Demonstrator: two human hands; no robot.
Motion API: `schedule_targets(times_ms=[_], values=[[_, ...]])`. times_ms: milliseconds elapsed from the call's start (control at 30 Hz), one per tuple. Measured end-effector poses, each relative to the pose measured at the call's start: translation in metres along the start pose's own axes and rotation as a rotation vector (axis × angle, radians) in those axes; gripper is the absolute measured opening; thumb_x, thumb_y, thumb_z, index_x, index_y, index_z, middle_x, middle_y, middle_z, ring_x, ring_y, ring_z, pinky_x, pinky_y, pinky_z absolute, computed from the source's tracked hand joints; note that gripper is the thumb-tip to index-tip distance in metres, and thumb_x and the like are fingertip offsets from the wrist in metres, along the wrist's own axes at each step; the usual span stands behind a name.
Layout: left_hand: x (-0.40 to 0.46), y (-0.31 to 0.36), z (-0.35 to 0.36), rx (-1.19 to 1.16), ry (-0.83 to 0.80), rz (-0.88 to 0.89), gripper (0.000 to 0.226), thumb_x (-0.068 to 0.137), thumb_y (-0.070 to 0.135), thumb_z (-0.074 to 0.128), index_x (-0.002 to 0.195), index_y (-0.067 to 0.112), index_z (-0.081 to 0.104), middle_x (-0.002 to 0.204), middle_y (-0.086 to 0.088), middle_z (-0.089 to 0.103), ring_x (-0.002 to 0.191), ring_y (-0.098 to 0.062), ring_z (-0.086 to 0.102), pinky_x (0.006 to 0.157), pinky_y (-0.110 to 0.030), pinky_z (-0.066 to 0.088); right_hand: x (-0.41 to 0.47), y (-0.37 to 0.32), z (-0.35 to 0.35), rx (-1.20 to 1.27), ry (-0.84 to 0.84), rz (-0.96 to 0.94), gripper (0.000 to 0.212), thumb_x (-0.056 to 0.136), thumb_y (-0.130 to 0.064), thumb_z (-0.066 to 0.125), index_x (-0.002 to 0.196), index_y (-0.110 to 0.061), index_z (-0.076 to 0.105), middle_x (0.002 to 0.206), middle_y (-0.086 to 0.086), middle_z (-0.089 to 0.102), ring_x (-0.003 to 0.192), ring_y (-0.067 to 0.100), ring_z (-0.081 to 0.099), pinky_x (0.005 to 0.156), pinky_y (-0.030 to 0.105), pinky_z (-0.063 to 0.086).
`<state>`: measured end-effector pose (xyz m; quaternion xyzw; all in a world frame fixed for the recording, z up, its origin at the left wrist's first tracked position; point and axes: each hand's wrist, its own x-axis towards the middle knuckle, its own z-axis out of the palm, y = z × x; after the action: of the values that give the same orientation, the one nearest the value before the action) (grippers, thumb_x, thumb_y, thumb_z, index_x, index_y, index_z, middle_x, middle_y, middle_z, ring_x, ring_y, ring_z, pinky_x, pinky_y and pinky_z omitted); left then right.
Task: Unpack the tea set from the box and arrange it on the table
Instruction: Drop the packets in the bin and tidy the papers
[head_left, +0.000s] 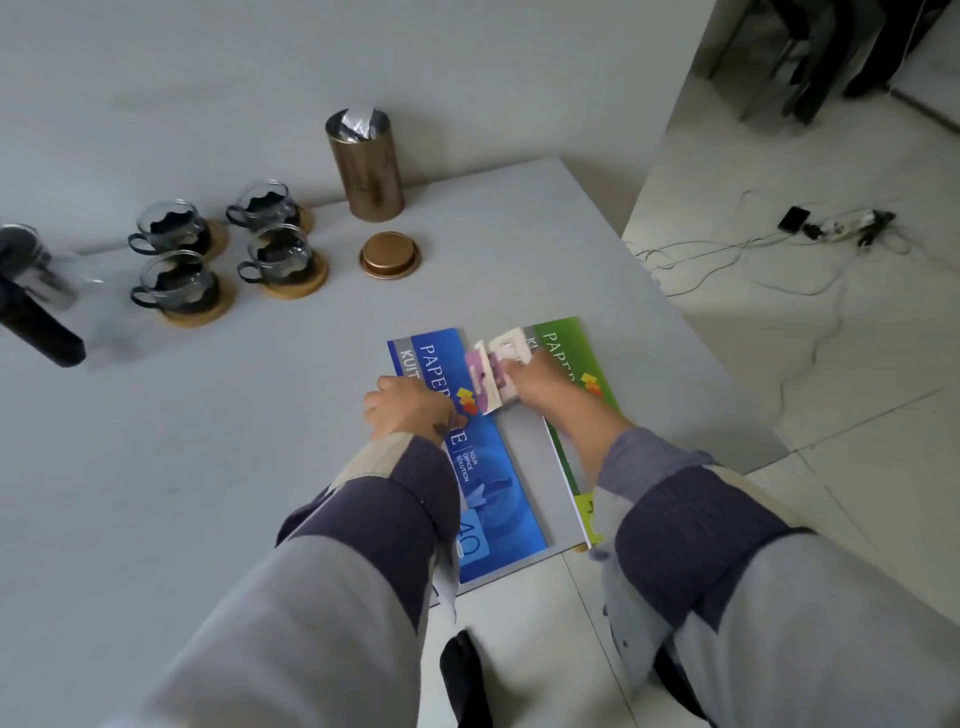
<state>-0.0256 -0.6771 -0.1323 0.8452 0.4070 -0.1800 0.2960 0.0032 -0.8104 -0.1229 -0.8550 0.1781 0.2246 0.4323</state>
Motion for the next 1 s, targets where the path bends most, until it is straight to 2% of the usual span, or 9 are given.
schedule_targets(times_ms=[100, 167, 267, 433, 533, 633, 800, 933, 1000], values=[[-0.004, -0.001, -0.001, 0.02, 0.025, 0.016, 0.1, 0.055, 0.04, 0.091, 0.129, 0.005, 0.033, 0.129, -0.013, 0.043, 0.123, -0.028, 0.045, 0.098, -0.041, 0.045, 0.009, 0.007, -0.022, -0.046, 0.113, 0.075, 0.047, 0.096, -0.036, 0.045, 0.129, -0.004, 0.051, 0.121, 0.014, 0.058, 0.103, 0.029, 0.054, 0.084, 0.029, 0.042], [-0.007, 0.001, 0.0, 0.047, 0.054, 0.034, 0.101, 0.058, 0.041, 0.09, 0.13, 0.003, 0.031, 0.13, -0.012, 0.041, 0.124, -0.026, 0.042, 0.099, -0.038, 0.042, 0.012, 0.015, -0.033, -0.251, 0.207, 0.173, 0.054, 0.092, -0.046, 0.047, 0.131, -0.009, 0.046, 0.133, 0.015, 0.049, 0.118, 0.033, 0.046, 0.096, 0.037, 0.041], [-0.007, 0.004, 0.0, 0.043, 0.081, 0.043, 0.1, 0.061, 0.038, 0.088, 0.132, 0.001, 0.029, 0.13, -0.011, 0.039, 0.124, -0.023, 0.042, 0.098, -0.034, 0.042, 0.012, 0.022, -0.04, -0.344, 0.288, 0.265, 0.072, 0.078, -0.053, 0.066, 0.131, -0.013, 0.038, 0.136, 0.014, 0.035, 0.126, 0.032, 0.035, 0.098, 0.043, 0.039], [-0.009, 0.001, 0.005, 0.075, 0.082, 0.224, 0.083, 0.072, 0.031, 0.081, 0.132, -0.004, 0.036, 0.13, -0.017, 0.037, 0.12, -0.029, 0.04, 0.095, -0.03, 0.041, 0.019, 0.017, -0.042, -0.269, 0.31, 0.321, 0.094, 0.06, -0.051, 0.083, 0.13, -0.008, 0.037, 0.131, 0.016, 0.049, 0.12, 0.033, 0.047, 0.1, 0.043, 0.043], [-0.015, 0.004, -0.002, 0.215, 0.099, 0.264, 0.079, 0.079, 0.048, 0.07, 0.131, -0.002, 0.037, 0.12, -0.013, 0.038, 0.113, -0.026, 0.037, 0.083, -0.025, 0.034, 0.029, 0.017, -0.045, -0.289, 0.229, 0.342, 0.087, 0.054, -0.057, 0.083, 0.12, -0.009, 0.053, 0.12, 0.011, 0.06, 0.11, 0.03, 0.056, 0.096, 0.04, 0.047], [-0.014, 0.012, -0.004, 0.246, 0.045, 0.279, 0.086, 0.076, 0.042, 0.075, 0.133, -0.005, 0.03, 0.12, -0.011, 0.034, 0.117, -0.025, 0.033, 0.092, -0.03, 0.044, 0.045, 0.023, -0.044, -0.224, 0.191, 0.346, 0.079, 0.049, -0.053, 0.086, 0.111, -0.01, 0.063, 0.112, 0.01, 0.064, 0.106, 0.03, 0.058, 0.094, 0.041, 0.049], [-0.013, 0.022, -0.017, -0.084, -0.172, 0.163, 0.081, 0.071, 0.013, 0.081, 0.126, 0.01, 0.022, 0.124, -0.01, 0.049, 0.107, -0.028, 0.056, 0.091, -0.036, 0.049, 0.015, 0.006, -0.046, 0.002, 0.236, 0.239, 0.083, 0.074, -0.019, 0.081, 0.136, -0.007, 0.027, 0.129, 0.014, 0.054, 0.117, 0.033, 0.054, 0.092, 0.037, 0.046], [-0.011, 0.039, -0.039, -0.182, -0.231, 0.186, 0.052, 0.084, 0.001, 0.064, 0.117, 0.01, 0.025, 0.127, -0.018, 0.051, 0.116, -0.035, 0.055, 0.098, -0.045, 0.048, 0.012, -0.008, -0.062, 0.107, 0.189, 0.101, 0.062, 0.082, -0.009, 0.071, 0.131, -0.009, 0.033, 0.127, 0.014, 0.056, 0.113, 0.031, 0.056, 0.088, 0.036, 0.046], [-0.007, 0.052, -0.047, -0.222, -0.204, 0.192, 0.057, 0.083, 0.0, 0.064, 0.124, 0.007, 0.025, 0.127, -0.019, 0.051, 0.118, -0.038, 0.054, 0.098, -0.05, 0.047, 0.016, -0.023, -0.075, 0.22, 0.223, 0.045, 0.057, 0.085, -0.009, 0.067, 0.131, -0.011, 0.035, 0.127, 0.014, 0.056, 0.112, 0.031, 0.057, 0.094, 0.039, 0.048]])
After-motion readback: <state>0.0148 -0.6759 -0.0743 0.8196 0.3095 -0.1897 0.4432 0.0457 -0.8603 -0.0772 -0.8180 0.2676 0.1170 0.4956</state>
